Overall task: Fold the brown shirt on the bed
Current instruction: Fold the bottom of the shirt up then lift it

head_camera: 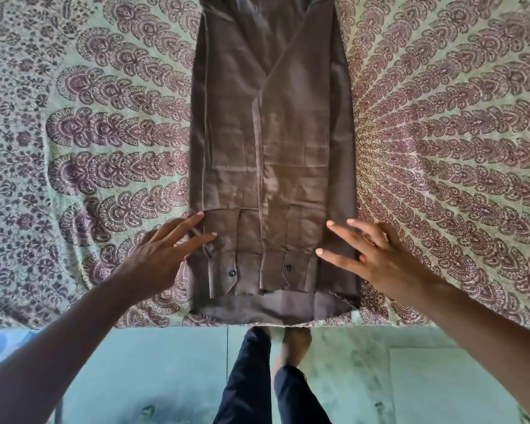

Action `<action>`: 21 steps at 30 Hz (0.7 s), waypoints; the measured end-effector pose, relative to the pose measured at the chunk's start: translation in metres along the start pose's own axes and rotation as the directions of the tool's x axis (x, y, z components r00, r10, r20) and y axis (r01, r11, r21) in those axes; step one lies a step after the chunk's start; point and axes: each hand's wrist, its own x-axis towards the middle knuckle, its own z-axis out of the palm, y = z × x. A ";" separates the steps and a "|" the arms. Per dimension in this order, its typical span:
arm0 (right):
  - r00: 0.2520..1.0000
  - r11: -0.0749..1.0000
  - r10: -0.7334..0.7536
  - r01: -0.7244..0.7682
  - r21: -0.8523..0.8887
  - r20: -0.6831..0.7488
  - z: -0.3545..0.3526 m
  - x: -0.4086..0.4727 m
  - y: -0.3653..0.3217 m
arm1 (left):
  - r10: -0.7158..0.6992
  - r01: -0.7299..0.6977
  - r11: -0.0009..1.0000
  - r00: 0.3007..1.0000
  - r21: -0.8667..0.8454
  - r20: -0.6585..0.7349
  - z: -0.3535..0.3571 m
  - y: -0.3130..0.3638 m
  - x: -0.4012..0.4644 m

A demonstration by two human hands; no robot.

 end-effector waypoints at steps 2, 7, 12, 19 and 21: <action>0.997 0.998 -0.063 0.061 0.023 0.055 -0.001 0.012 -0.001 | 0.015 -0.015 1.000 1.000 0.005 -0.006 -0.004 0.002 0.006; 0.990 0.988 -0.123 0.116 0.098 0.069 -0.004 0.038 -0.001 | -0.003 -0.006 0.994 0.996 -0.105 -0.085 -0.011 0.009 0.016; 0.995 0.939 0.076 -0.049 0.341 -0.068 -0.003 0.049 -0.019 | -0.173 0.132 0.927 0.981 -0.352 -0.089 -0.015 0.021 0.028; 0.923 0.408 0.381 -0.217 0.887 0.051 -0.062 0.071 0.013 | -0.220 0.060 0.525 0.973 -0.849 -0.067 -0.050 -0.007 0.080; 0.863 0.182 0.492 -0.226 0.957 0.110 -0.080 0.084 0.031 | -0.289 0.165 0.342 0.955 -0.925 0.063 -0.075 -0.013 0.104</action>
